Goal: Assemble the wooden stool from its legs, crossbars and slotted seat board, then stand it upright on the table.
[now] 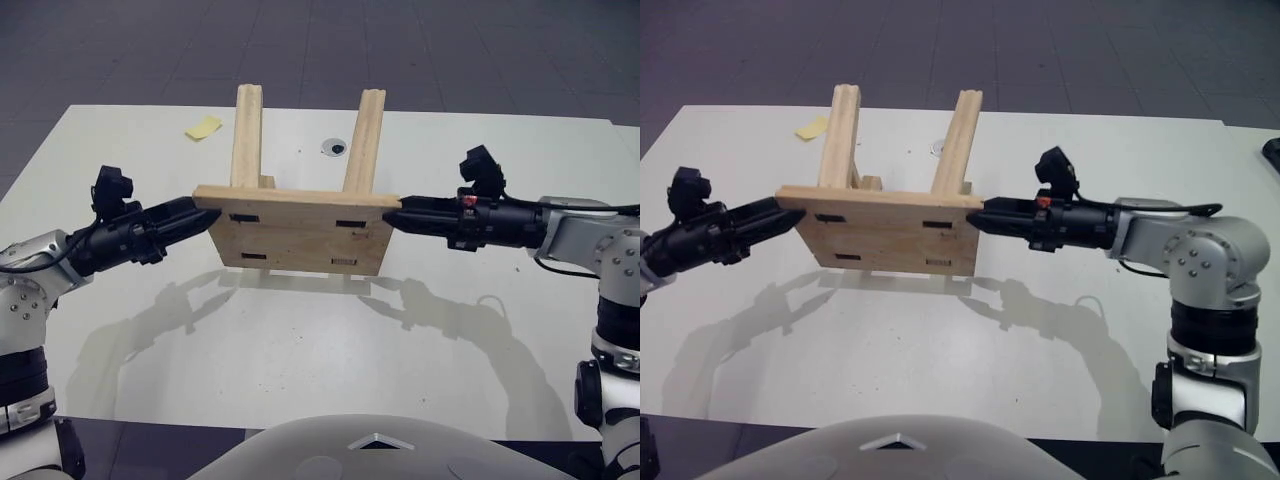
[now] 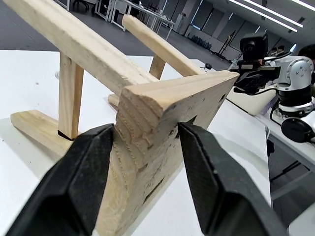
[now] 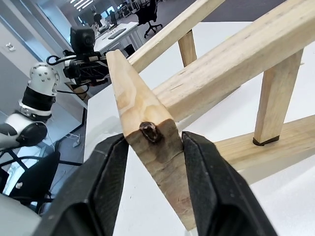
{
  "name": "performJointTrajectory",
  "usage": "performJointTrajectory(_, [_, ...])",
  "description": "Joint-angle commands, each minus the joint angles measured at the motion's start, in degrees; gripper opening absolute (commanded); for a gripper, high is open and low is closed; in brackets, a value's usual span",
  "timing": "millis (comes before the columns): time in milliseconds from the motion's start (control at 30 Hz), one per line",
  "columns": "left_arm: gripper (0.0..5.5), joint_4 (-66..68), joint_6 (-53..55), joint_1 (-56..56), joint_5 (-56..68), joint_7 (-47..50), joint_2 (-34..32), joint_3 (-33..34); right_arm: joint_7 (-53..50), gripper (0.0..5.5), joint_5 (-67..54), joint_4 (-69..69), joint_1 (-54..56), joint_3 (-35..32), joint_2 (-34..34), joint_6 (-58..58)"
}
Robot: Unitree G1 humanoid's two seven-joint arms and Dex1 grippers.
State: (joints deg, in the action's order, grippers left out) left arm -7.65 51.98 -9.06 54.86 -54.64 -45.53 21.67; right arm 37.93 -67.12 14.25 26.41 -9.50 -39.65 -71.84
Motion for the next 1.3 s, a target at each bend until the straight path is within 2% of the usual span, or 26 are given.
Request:
performJointTrajectory(33, [2.17, 1.6, 17.5, -21.8, 18.9, 19.1, 9.4, -4.4, -32.2, 1.72, -35.6, -6.0, 7.2, 5.3, 8.3, 5.5])
performJointTrajectory(133, [2.17, 6.7, 20.7, -27.8, 21.9, 26.6, 12.7, -3.8, -48.2, 1.72, -44.5, -5.2, 6.3, 7.9, 14.0, 15.6])
performJointTrajectory(200, [2.17, 8.8, 22.1, -30.6, 26.7, 31.2, 13.5, -3.2, -55.1, 1.72, -45.8, -2.9, 5.3, 6.3, 19.0, 20.1])
performJointTrajectory(400, [1.92, 8.8, 16.6, -36.2, 48.2, 46.6, 12.8, -4.5, -68.2, 1.72, -45.9, 4.5, 6.6, 0.9, 29.3, 28.6])
performJointTrajectory(500, [1.75, 11.8, 13.4, -41.1, 51.2, 53.6, 15.5, -4.7, -72.0, 1.66, -45.9, 1.7, 11.8, -0.5, 32.3, 30.7])
performJointTrajectory(633, [1.51, 21.9, 12.8, -46.4, 46.0, 59.2, 20.3, -4.2, -77.8, 1.66, -45.9, -4.2, 16.4, -1.4, 35.0, 33.2])
performJointTrajectory(800, [1.34, 32.0, 13.1, -49.2, 41.3, 61.7, 22.4, -2.3, -82.1, 1.64, -45.9, -8.3, 18.7, -2.5, 37.3, 34.5])
performJointTrajectory(1067, [1.33, 36.3, 18.1, -48.7, 31.7, 62.0, 20.0, -5.8, -85.0, 1.52, -44.7, -14.5, 24.3, -4.5, 38.0, 39.3])
performJointTrajectory(1300, [1.33, 42.2, 16.8, -48.8, 22.2, 61.8, 18.0, -5.2, -86.0, 1.33, -45.6, -14.2, 26.8, -4.7, 37.2, 39.4])
